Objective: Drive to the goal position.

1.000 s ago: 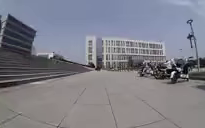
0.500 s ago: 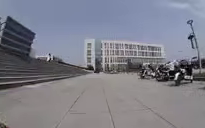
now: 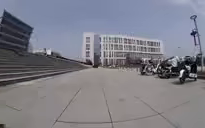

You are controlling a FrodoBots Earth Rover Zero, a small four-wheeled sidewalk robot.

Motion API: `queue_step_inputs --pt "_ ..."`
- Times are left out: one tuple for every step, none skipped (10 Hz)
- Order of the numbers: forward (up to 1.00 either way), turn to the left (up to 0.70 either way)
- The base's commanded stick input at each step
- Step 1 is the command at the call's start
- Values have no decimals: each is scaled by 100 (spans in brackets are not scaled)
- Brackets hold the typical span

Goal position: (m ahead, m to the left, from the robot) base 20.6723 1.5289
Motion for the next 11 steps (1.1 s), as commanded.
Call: queue_step_inputs --pt "70 0" --pt "70 0" --pt "70 0" --pt "70 0" --pt "70 0" --pt "70 0" --pt "70 0" --pt "70 0" --pt "70 0" --pt "70 0" --pt "70 0"
